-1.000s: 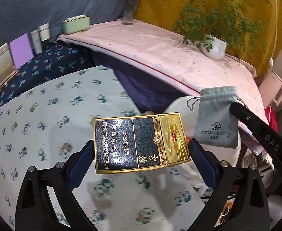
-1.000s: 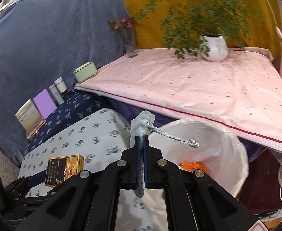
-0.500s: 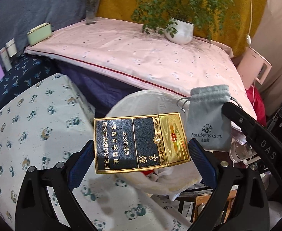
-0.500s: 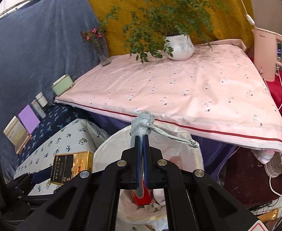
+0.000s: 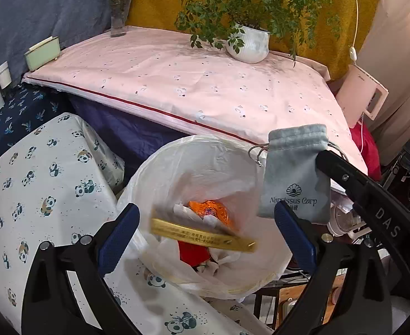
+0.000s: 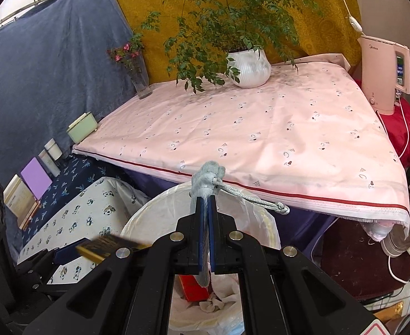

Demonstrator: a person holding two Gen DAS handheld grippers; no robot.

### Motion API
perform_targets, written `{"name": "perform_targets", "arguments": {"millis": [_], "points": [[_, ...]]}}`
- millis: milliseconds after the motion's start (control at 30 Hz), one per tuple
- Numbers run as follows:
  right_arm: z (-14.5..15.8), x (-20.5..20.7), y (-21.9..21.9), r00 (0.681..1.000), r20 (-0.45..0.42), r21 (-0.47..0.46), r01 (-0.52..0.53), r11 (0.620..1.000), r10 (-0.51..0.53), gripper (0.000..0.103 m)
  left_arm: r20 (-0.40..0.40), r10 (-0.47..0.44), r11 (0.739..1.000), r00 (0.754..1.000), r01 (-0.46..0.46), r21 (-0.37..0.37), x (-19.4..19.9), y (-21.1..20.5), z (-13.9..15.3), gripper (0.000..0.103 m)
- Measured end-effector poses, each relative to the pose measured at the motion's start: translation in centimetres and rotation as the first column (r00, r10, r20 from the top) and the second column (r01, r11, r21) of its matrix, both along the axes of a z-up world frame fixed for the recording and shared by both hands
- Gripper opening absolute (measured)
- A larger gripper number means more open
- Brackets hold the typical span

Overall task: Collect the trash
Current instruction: 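Carry the gold box and grey pouch over the bin and open both tools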

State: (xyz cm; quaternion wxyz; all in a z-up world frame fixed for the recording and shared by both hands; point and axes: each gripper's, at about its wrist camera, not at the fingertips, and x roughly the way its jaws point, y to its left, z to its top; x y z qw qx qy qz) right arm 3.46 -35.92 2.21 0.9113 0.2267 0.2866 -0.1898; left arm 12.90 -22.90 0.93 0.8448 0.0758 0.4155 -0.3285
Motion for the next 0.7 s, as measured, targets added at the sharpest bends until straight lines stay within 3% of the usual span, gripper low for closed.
{"name": "perform_targets", "arguments": {"millis": [700], "points": [[0.1,2.2,1.8,0.998,-0.013,0.002,-0.055,0.999,0.055,0.009,-0.004,0.100,0.995,0.995,-0.100,-0.008,1.7,3.4,-0.2,0.093]]}}
